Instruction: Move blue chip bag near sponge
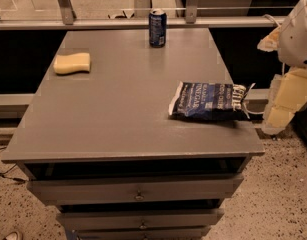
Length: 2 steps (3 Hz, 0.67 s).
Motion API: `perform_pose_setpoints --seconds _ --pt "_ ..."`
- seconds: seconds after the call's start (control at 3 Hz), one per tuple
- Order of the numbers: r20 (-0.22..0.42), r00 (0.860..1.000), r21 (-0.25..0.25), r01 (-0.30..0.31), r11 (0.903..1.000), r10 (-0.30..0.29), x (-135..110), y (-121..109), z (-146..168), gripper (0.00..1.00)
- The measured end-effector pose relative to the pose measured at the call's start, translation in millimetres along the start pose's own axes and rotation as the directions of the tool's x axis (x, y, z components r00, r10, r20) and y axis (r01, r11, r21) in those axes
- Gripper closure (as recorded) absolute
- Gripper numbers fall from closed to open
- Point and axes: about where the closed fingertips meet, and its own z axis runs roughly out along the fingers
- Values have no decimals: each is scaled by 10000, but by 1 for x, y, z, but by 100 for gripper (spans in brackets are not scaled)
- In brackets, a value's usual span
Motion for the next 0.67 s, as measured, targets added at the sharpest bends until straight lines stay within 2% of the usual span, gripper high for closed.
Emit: perform_pose_setpoints --seconds 0.33,0.67 --pt "1 10000 2 0 10000 0 0 0 0 0" --pt "383 9993 144 0 9999 -5 -2 -5 6 0"
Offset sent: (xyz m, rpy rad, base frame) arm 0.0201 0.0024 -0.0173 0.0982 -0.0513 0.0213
